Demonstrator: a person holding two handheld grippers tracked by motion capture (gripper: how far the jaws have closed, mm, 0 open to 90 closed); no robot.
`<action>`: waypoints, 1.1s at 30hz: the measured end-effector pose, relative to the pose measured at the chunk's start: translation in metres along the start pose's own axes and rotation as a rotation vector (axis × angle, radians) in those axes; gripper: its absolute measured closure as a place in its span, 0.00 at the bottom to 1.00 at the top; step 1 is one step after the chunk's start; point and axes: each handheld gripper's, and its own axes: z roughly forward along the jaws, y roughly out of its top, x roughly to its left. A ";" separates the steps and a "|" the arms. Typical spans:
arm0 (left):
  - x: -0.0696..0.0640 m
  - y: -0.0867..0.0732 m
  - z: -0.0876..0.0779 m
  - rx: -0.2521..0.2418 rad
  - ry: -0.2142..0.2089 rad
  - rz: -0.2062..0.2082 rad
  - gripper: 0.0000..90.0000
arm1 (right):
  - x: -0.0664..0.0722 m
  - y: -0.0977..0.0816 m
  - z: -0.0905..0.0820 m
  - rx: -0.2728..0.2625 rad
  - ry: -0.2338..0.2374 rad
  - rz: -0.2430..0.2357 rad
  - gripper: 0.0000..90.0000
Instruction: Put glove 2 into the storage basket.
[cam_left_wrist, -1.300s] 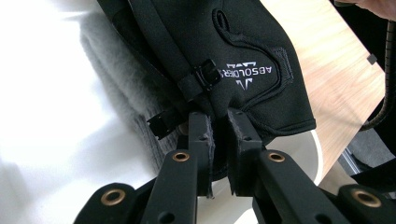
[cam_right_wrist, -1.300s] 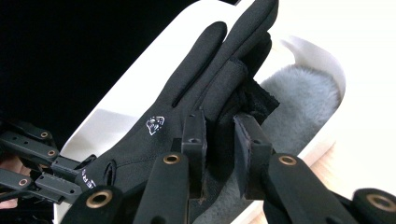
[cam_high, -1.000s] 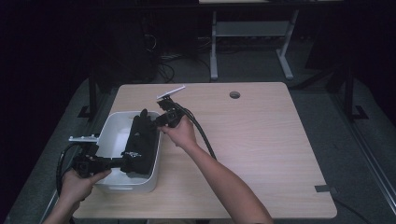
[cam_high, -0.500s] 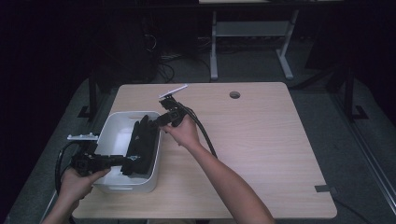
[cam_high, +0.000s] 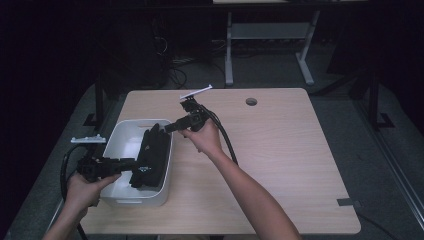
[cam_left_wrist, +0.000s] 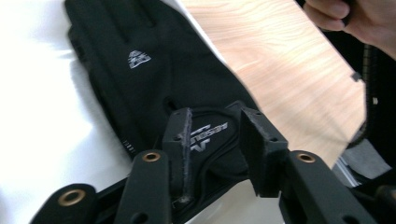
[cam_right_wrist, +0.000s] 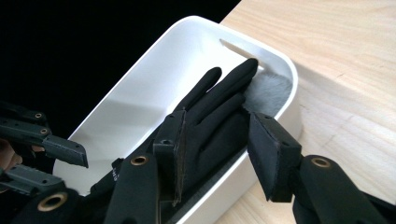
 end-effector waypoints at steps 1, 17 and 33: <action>-0.001 0.001 0.000 0.002 -0.003 0.003 0.70 | 0.000 0.000 -0.003 -0.008 -0.001 0.002 0.62; -0.022 0.018 0.011 -0.006 -0.036 0.045 0.64 | -0.008 -0.005 -0.047 -0.059 -0.024 0.014 0.60; -0.049 0.032 0.031 0.006 -0.073 0.095 0.59 | -0.016 -0.014 -0.081 -0.082 -0.051 0.014 0.59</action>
